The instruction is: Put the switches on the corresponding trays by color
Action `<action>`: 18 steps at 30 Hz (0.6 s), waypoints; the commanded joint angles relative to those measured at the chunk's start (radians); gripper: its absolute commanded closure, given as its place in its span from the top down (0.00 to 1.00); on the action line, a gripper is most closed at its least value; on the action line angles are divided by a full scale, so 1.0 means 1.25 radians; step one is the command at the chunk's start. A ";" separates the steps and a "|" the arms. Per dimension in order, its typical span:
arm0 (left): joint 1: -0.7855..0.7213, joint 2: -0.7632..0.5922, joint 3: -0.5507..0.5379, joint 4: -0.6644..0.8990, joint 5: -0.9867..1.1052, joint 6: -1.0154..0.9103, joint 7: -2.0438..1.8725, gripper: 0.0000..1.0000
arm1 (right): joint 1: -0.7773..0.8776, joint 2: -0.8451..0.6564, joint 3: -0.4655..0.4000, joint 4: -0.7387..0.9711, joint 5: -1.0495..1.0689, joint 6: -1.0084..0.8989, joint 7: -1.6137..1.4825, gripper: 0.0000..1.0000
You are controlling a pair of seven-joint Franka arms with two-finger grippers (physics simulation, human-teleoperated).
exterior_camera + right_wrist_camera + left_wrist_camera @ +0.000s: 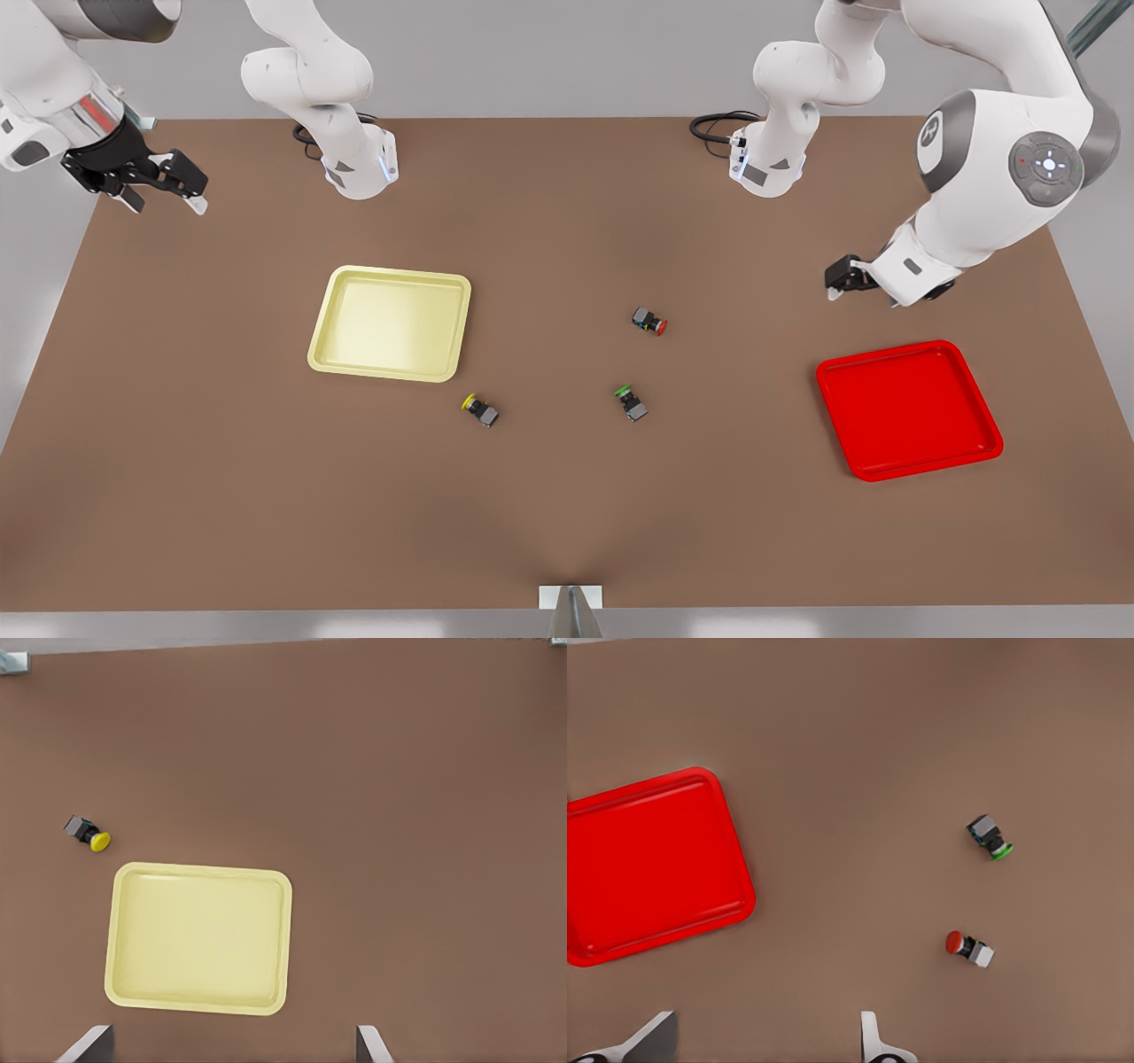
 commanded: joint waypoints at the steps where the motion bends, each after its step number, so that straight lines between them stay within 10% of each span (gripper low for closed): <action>1: -0.003 0.000 0.000 0.000 0.001 0.001 0.000 1.00 | 0.000 0.000 0.000 0.001 0.000 0.000 0.000 1.00; 6: -0.003 -0.003 -0.001 0.009 0.005 -0.005 -0.002 1.00 | 0.013 0.006 0.001 0.010 0.011 -0.004 -0.073 1.00; 9: -0.003 -0.011 -0.022 -0.008 -0.003 -0.024 -0.157 1.00 | 0.308 0.151 0.005 0.120 0.023 -0.001 -0.270 1.00; 18: -0.003 0.026 -0.364 -0.251 -0.028 0.307 -1.129 1.00 | 0.344 0.509 0.077 0.177 0.085 0.281 -0.323 1.00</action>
